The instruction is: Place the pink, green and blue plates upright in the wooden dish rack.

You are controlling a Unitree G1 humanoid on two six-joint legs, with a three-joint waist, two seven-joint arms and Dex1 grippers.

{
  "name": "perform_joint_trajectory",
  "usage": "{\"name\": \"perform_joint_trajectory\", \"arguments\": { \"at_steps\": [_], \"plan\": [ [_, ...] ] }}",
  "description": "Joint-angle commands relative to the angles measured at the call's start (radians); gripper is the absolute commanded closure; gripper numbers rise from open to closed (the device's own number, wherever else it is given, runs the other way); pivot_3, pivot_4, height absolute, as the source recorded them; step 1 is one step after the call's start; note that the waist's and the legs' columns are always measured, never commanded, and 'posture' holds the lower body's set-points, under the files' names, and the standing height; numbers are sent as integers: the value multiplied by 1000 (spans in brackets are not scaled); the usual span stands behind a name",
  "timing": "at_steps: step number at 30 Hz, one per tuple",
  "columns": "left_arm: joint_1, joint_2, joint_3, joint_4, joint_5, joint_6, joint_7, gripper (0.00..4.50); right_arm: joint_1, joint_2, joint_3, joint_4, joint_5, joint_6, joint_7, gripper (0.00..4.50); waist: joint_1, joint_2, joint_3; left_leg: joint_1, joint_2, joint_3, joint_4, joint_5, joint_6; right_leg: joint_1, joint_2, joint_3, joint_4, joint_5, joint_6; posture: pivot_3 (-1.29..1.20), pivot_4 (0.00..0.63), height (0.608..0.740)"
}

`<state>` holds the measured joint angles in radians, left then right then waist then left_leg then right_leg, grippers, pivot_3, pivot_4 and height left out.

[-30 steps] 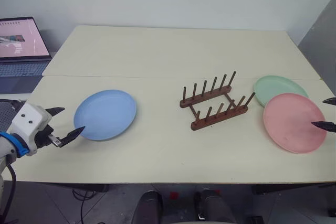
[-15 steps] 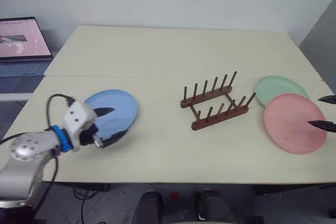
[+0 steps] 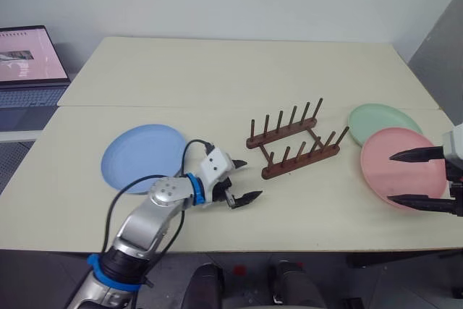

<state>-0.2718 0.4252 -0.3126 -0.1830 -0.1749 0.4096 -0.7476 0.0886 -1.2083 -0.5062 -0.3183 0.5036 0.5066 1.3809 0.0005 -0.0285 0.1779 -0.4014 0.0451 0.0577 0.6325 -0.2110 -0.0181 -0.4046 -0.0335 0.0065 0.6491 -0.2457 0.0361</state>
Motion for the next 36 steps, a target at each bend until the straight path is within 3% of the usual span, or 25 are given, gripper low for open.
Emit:
{"name": "perform_joint_trajectory", "arguments": {
  "at_steps": [1, 10, 21, 30, 36],
  "plan": [
    [-44, -71, -32, 85, 55, -78, 50, 0, 1, 5, -23, -34, 18, 12, -9, 47, 1, 0, 0, 0, 0, 0, 0, 0, 0, 0, 0, 0, 0, 0, 1, 0, 150, 740],
    [-97, -200, -72, 268, 133, -180, 85, 0, 9, 19, -13, -66, 20, 25, -21, 47, -1, 0, 0, -1, 0, 1, 3, 0, 0, 0, 0, 2, 0, 1, 1, 0, 150, 740],
    [-116, -246, -68, 351, 148, -259, 68, 3404, 48, 41, -47, -103, 22, 50, -44, 0, 1, 0, 0, -1, -1, 0, 4, 0, 0, 0, 0, 2, 0, 1, 2, 0, 150, 740],
    [-134, -152, -67, 313, 100, -324, -136, 3473, 156, 79, -118, -187, 22, 75, -54, 0, -1, 0, 0, -1, 0, 0, 4, 0, 0, 0, 0, 2, -1, 2, 2, 0, 150, 740],
    [-198, -103, -75, 387, 102, -371, -254, 3473, 231, 121, -181, -250, 25, 106, -71, 0, 1, 0, 0, -2, 0, 0, 5, 0, 0, 0, 1, 1, 0, 1, 0, 0, 150, 740]
  ]
}}
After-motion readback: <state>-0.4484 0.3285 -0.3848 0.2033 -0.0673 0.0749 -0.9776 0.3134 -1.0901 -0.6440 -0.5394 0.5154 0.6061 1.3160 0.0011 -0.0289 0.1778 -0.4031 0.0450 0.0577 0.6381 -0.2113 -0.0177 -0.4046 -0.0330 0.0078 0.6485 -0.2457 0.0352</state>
